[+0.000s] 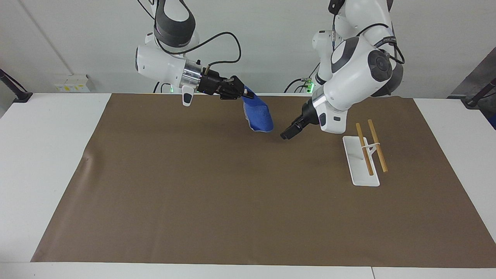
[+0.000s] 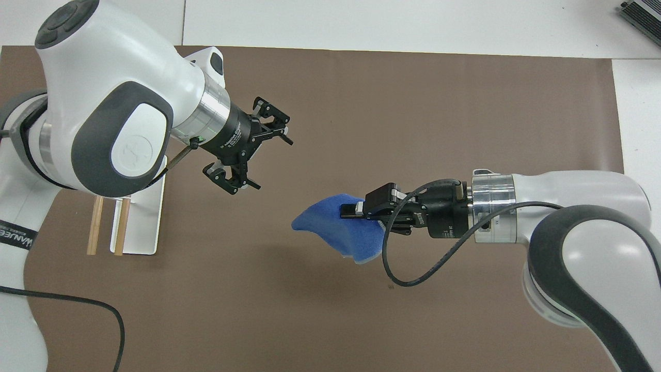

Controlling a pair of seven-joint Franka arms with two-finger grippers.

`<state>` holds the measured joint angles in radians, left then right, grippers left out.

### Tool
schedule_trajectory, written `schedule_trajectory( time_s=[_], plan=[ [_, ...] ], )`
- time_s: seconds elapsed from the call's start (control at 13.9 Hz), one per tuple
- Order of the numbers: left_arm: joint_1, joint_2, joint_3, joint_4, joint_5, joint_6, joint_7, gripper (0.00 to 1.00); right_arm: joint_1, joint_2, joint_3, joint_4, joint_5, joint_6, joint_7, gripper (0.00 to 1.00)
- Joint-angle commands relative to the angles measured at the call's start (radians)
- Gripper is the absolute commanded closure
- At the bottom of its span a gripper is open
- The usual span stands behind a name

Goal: Right arm passes towel to left arm to hang
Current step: 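Carry the towel toward the left gripper while the left gripper approaches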

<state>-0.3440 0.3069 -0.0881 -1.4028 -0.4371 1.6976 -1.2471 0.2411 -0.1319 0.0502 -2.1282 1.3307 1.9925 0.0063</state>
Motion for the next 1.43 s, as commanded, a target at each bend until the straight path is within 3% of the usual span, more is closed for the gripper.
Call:
schedule_trajectory(
  time_s=[0.0,0.57,0.86,1.36],
  plan=[
    [-0.042,-0.074,0.013,-0.132,-0.015,0.069,-0.073,0.00,-0.013,-0.018,-0.003,-0.062,0.076,-0.027,-0.092,1.00],
    [-0.124,-0.160,0.010,-0.303,-0.017,0.079,-0.305,0.00,-0.132,-0.021,-0.003,-0.067,0.132,-0.205,-0.136,1.00],
    [-0.151,-0.158,0.010,-0.301,-0.063,0.131,-0.363,0.00,-0.137,-0.020,-0.004,-0.059,0.251,-0.195,-0.175,1.00],
    [-0.154,-0.147,0.008,-0.272,-0.158,0.155,-0.385,0.00,-0.135,-0.014,-0.003,-0.044,0.274,-0.185,-0.180,1.00]
  ],
)
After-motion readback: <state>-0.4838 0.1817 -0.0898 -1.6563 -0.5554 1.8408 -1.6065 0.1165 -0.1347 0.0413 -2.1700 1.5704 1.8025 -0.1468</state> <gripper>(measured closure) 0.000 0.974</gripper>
